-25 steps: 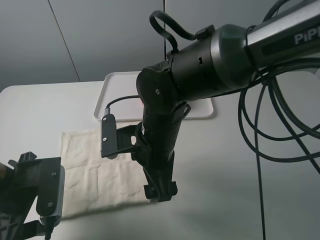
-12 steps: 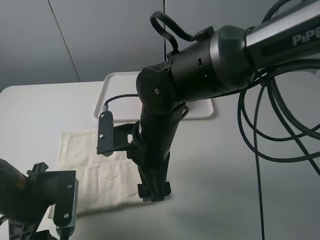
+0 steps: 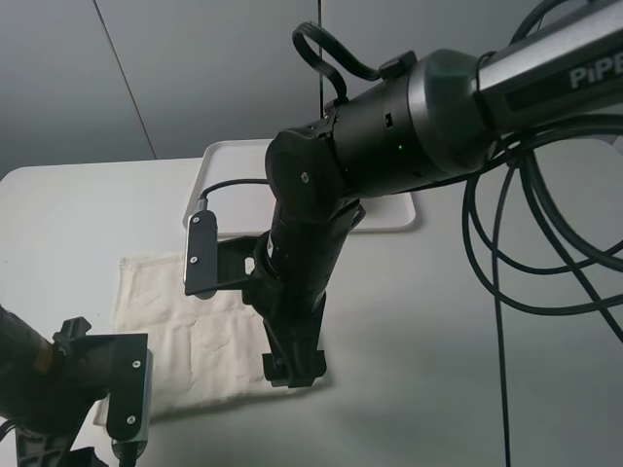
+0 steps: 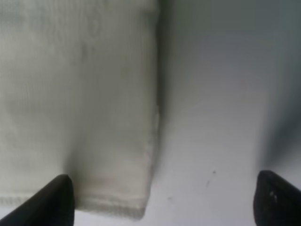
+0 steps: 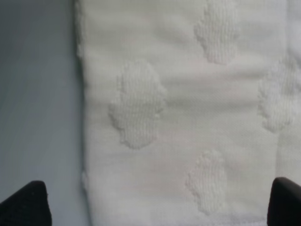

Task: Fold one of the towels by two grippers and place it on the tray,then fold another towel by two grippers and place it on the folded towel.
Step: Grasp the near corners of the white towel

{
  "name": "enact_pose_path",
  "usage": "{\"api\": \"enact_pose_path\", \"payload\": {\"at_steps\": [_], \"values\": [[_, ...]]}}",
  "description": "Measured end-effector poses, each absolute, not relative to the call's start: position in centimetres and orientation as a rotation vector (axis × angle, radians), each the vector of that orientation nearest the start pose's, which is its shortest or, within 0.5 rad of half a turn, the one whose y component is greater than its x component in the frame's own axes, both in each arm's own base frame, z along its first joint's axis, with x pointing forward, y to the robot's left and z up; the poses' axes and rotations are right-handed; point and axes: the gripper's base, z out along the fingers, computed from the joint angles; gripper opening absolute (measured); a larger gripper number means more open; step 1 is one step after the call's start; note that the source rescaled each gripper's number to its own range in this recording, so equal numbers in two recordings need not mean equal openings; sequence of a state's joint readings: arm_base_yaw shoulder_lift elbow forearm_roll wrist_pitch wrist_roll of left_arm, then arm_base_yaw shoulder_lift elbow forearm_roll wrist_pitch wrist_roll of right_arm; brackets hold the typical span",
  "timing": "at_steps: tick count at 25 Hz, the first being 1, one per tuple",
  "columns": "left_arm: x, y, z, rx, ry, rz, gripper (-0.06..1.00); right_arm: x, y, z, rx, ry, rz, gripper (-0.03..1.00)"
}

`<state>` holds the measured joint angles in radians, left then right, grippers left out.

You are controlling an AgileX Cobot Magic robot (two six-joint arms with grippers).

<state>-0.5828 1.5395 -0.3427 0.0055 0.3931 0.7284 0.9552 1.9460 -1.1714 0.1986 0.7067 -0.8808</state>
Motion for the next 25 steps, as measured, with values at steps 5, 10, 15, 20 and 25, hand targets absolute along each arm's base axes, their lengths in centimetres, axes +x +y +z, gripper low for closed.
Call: {"api": "enact_pose_path", "payload": {"at_steps": [5, 10, 15, 20, 25], "values": [[14.1, -9.3, 9.1, 1.893, 2.454, 0.008, 0.99, 20.1, 30.5, 14.1, -2.212, 1.955, 0.221, 1.0], [14.2, -9.3, 9.1, 1.889, 2.453, 0.008, 0.99, 20.1, 30.5, 14.1, -2.201, 1.961, 0.232, 1.0], [14.2, -9.4, 9.0, 1.883, 2.449, 0.009, 0.99, 20.1, 30.6, 14.1, -2.202, 1.956, 0.24, 1.0], [14.2, -9.4, 9.0, 1.882, 2.449, 0.009, 0.99, 19.8, 30.3, 14.1, -2.325, 1.851, 0.232, 1.0], [14.2, -9.4, 9.0, 1.877, 2.455, 0.006, 0.99, 19.1, 29.5, 13.1, -2.421, 1.798, 0.255, 1.0]]}}
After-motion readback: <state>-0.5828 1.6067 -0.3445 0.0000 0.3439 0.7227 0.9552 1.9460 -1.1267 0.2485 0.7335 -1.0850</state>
